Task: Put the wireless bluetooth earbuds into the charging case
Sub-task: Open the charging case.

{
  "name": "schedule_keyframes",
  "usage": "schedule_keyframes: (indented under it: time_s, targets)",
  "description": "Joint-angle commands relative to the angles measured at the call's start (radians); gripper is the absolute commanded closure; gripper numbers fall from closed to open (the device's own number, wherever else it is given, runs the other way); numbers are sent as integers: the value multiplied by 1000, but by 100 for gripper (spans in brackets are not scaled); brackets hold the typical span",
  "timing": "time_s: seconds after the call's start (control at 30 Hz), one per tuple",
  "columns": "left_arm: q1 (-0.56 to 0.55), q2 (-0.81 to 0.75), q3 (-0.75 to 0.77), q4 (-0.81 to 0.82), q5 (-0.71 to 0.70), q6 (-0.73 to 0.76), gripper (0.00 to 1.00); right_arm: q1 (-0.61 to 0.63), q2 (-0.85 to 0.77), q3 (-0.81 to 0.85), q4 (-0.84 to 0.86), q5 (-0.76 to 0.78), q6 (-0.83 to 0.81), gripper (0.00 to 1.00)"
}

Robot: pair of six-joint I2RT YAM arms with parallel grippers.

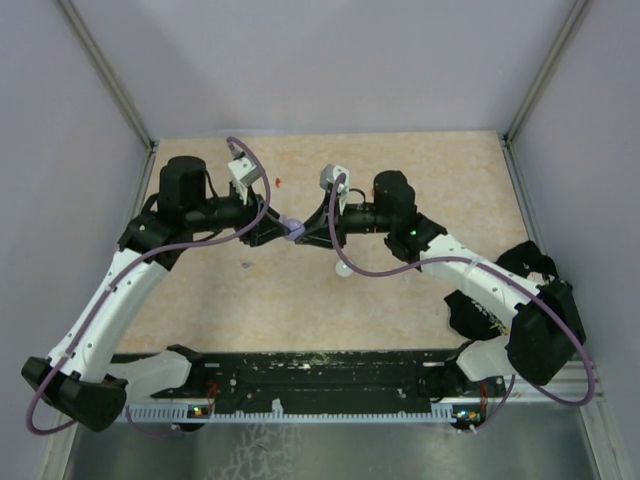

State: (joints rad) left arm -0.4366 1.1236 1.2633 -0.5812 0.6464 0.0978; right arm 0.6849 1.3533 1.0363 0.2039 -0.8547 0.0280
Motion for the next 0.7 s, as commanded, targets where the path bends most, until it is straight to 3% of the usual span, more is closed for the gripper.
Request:
schedule_keyframes:
  time_s: [0.0,0.33,0.47,0.67]
  targets:
    - [24,5,-14,97,-107,-29,44,21,-21,10,56,-131,2,100]
    - [37,3,-21,116,-102,-62,38,21,-25,1,54,-119,3,100]
    - [37,-11,-23,109,-118,-60,36,21,-35,-19,53,-34,-10,100]
    - [36,-44,-32,62,-249,-91,32,20,-66,-73,41,155,-40,100]
